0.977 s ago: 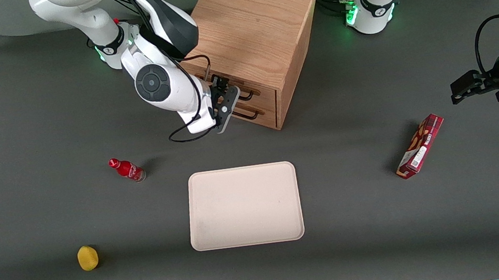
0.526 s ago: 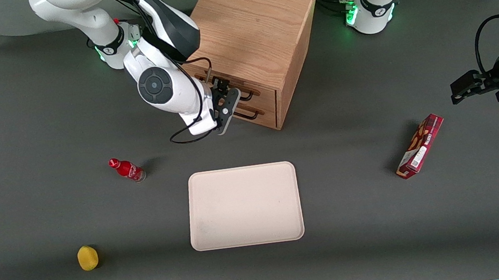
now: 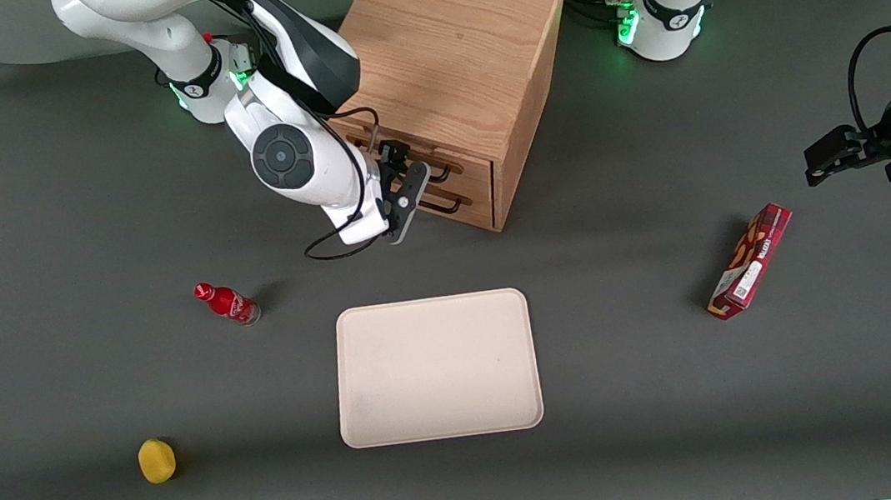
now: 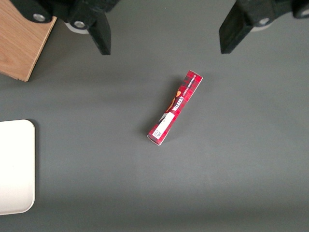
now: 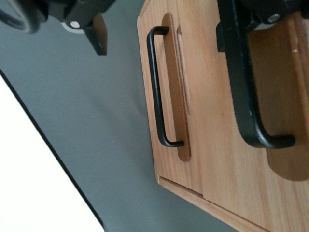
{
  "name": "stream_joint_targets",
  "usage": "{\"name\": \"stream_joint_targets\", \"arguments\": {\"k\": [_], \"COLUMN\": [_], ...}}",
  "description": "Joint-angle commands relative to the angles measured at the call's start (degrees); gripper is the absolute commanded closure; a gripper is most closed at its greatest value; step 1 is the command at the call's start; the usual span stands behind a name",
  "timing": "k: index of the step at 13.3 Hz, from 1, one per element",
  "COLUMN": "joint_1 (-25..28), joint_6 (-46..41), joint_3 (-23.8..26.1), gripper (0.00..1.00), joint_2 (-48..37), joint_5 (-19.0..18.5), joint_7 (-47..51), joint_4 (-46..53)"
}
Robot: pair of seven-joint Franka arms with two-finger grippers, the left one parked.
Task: Open upper drawer
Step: 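Pull the upper drawer outward by its handle with the right gripper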
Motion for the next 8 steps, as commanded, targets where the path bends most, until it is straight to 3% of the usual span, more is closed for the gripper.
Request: {"name": "stream_joint_targets", "arguments": {"k": [1,8], "joint_1": [-1.0,-3.5], "joint_6": [0.9,0.6], "joint_3": [-0.7,-0.8], "gripper": [0.0,0.0], "joint_2": [1.2,3.2], "joint_5": [-2.8,-3.1], "joint_7": [-1.0,-2.7], "joint_4": [1.3,4.7]}}
